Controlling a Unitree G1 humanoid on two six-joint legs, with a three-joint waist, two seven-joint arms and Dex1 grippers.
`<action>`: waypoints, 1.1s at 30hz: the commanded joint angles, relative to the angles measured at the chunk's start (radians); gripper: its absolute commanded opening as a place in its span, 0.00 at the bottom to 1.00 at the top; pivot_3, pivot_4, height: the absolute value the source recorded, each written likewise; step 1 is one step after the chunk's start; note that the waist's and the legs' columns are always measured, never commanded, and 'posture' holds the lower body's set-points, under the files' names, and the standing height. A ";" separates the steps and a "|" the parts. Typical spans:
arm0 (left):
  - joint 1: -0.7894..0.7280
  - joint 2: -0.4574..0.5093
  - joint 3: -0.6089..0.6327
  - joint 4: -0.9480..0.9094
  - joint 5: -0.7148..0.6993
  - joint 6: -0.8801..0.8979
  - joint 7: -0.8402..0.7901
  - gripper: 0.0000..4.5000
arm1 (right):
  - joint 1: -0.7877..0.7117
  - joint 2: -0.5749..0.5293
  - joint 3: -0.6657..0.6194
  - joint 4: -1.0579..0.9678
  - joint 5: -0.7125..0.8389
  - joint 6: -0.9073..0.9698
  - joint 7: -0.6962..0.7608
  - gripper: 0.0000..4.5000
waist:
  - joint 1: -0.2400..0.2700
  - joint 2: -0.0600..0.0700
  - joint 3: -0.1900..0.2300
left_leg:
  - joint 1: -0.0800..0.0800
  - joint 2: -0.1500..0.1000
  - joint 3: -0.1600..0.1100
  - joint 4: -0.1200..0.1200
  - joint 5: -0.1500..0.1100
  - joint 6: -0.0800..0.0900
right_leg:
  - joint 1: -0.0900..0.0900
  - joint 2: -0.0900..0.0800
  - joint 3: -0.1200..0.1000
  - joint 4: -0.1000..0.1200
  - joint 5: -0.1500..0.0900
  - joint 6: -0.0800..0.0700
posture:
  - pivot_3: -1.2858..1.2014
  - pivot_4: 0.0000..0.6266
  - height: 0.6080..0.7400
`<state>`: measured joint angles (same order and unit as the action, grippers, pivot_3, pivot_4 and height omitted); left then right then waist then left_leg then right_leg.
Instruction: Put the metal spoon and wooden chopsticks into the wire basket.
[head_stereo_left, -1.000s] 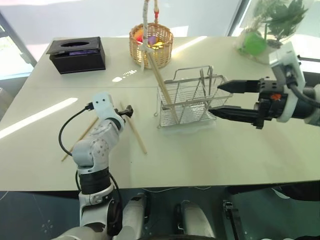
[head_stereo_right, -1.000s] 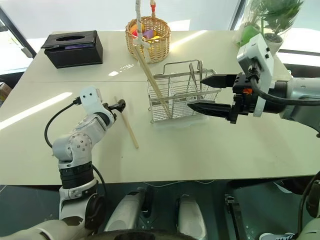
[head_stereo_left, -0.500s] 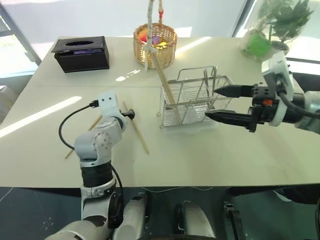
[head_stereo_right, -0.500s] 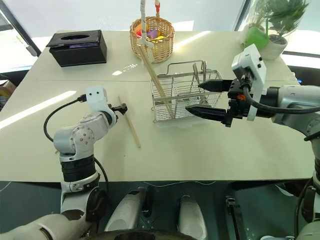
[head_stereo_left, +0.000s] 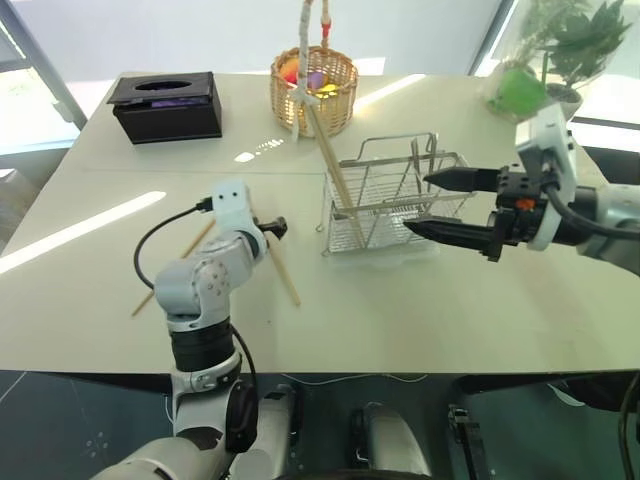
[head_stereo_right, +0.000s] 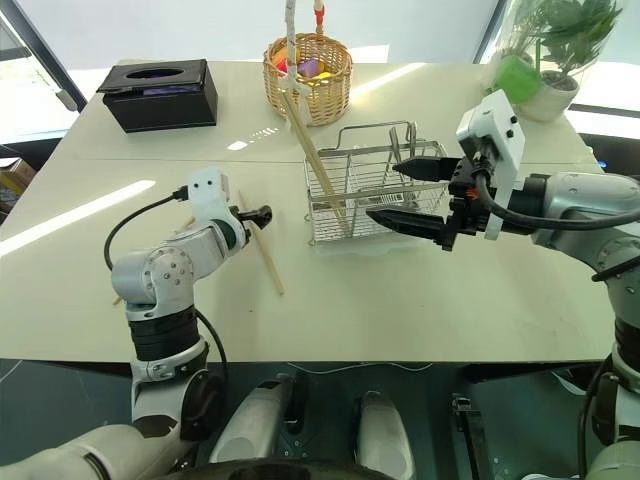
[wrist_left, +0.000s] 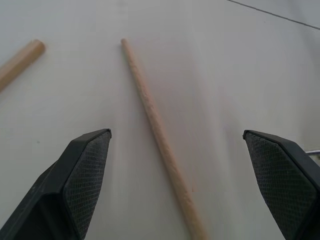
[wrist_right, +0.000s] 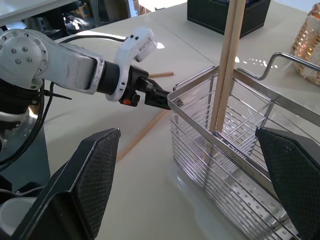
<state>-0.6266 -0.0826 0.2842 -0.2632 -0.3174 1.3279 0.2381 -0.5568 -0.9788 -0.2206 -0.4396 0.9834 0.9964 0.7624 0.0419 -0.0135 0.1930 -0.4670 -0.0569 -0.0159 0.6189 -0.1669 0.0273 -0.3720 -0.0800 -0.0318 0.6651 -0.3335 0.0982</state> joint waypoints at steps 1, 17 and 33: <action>-0.017 -0.020 0.027 0.023 0.009 0.052 0.006 1.00 | -0.004 0.001 -0.020 -0.021 -0.003 -0.019 -0.001 0.99 | -0.001 0.000 0.000 | 0.000 0.000 0.000 0.000 0.000 0.000 | 0.000 0.000 0.000 0.000 0.000 0.000 | 0.52 0.24 1.00; -0.077 -0.118 0.178 0.038 0.121 0.175 0.111 0.88 | -0.004 0.028 -0.017 -0.013 -0.037 -0.037 -0.018 1.00 | -0.005 0.001 -0.001 | 0.005 0.000 0.001 0.000 0.000 0.000 | 0.004 0.001 0.001 0.001 0.000 0.000 | 0.52 0.24 1.00; -0.085 -0.148 0.229 0.007 0.132 0.191 0.128 0.01 | -0.012 0.036 -0.011 -0.004 -0.060 -0.043 -0.014 1.00 | -0.002 0.001 -0.001 | 0.005 0.000 0.001 0.001 -0.002 -0.003 | 0.004 0.001 0.001 0.002 0.000 0.000 | 0.52 0.24 1.00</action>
<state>-0.7332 -0.1649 0.5267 -0.2589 -0.2046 1.5042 0.3689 -0.5561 -0.9437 -0.2121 -0.4347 0.9254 0.9752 0.7441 0.0397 -0.0120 0.1917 -0.4617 -0.0567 -0.0150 0.6194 -0.1684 0.0246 -0.3678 -0.0792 -0.0305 0.6666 -0.3333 0.0986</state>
